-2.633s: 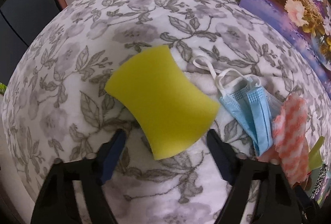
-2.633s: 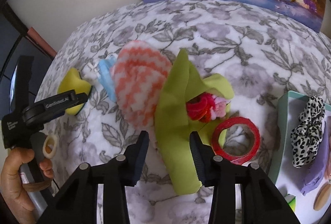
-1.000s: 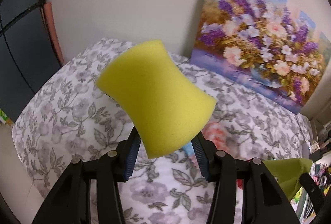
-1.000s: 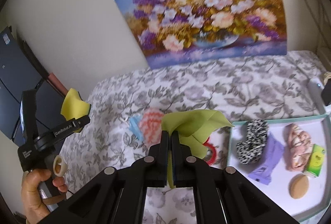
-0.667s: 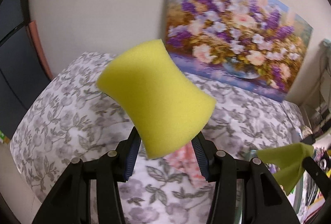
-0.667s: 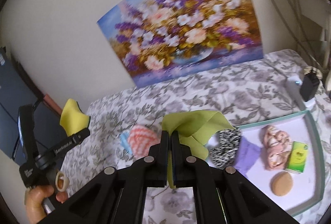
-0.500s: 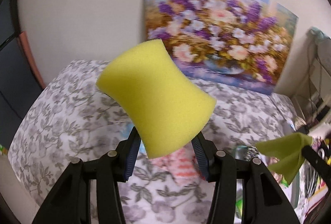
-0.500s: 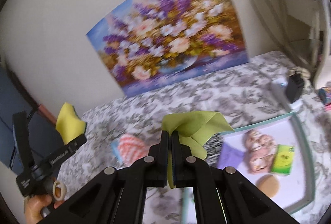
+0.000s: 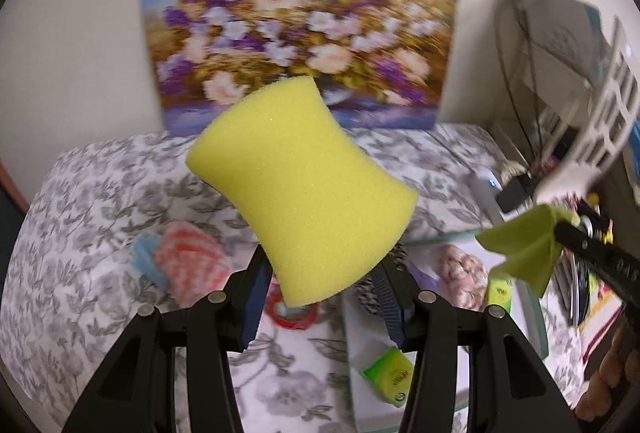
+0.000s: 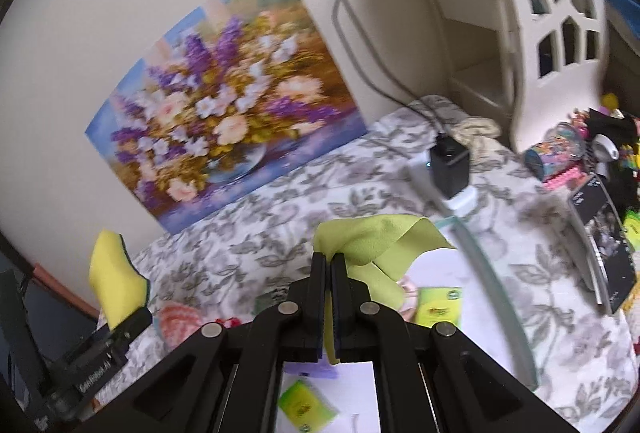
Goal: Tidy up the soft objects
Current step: 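Carry the yellow sponge with the left tool while the right tool carries the green cloth to the tray, then open the left tool over the tray while the right tool releases the green cloth there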
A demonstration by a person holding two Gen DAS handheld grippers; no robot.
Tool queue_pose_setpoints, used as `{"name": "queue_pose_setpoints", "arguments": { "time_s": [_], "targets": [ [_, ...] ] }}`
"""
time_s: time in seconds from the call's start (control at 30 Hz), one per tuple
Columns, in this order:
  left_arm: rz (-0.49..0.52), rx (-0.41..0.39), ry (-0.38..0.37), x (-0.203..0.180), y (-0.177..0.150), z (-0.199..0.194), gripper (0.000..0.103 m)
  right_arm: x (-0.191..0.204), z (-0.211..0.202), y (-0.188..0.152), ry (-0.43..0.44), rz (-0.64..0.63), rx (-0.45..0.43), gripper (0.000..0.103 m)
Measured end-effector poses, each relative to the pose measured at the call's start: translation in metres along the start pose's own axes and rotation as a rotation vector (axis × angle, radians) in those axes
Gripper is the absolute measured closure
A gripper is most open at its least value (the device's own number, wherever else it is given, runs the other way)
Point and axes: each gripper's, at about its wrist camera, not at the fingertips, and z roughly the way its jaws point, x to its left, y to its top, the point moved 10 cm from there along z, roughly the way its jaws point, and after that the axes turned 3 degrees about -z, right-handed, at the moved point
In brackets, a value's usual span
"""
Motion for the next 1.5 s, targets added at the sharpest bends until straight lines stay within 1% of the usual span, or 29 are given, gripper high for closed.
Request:
{"name": "queue_pose_setpoints", "arguments": {
  "time_s": [0.1, 0.2, 0.3, 0.37, 0.47, 0.67, 0.87, 1.1, 1.17, 1.2, 1.37, 1.5],
  "targets": [
    [0.058, 0.012, -0.015, -0.025, -0.006, 0.007, 0.051, -0.017, 0.001, 0.000, -0.037, 0.016, 0.006, 0.100],
    [0.123, 0.032, -0.040, -0.052, -0.016, 0.015, 0.051, -0.025, 0.010, -0.005, -0.054, 0.022, 0.030, 0.100],
    [0.182, 0.062, -0.046, -0.073, -0.027, 0.029, 0.051, -0.034, 0.032, -0.022, -0.085, 0.026, 0.112, 0.100],
    [0.211, 0.091, -0.057, -0.084, -0.036, 0.041, 0.051, -0.039, 0.042, -0.032, -0.091, 0.034, 0.148, 0.100],
    [0.241, 0.132, -0.068, -0.096, -0.047, 0.055, 0.051, -0.046, 0.057, -0.046, -0.104, 0.045, 0.206, 0.100],
    [0.275, 0.179, -0.081, -0.111, -0.065, 0.073, 0.051, -0.058, 0.072, -0.062, -0.131, 0.059, 0.272, 0.100],
    [0.309, 0.218, -0.084, -0.120, -0.078, 0.088, 0.050, -0.065, 0.082, -0.073, -0.147, 0.069, 0.320, 0.099],
    [0.323, 0.246, -0.086, -0.123, -0.083, 0.092, 0.050, -0.067, 0.081, -0.074, -0.152, 0.072, 0.332, 0.099],
    [0.325, 0.254, -0.085, -0.122, -0.083, 0.091, 0.048, -0.067, 0.080, -0.074, -0.155, 0.070, 0.333, 0.098],
    [0.323, 0.258, -0.086, -0.121, -0.083, 0.091, 0.046, -0.067, 0.080, -0.074, -0.155, 0.070, 0.333, 0.098],
    [0.308, 0.267, -0.077, -0.115, -0.082, 0.088, 0.045, -0.066, 0.079, -0.075, -0.154, 0.062, 0.342, 0.096],
    [0.255, 0.265, -0.060, -0.100, -0.072, 0.084, 0.045, -0.065, 0.078, -0.074, -0.161, 0.044, 0.349, 0.096]
  ]
}}
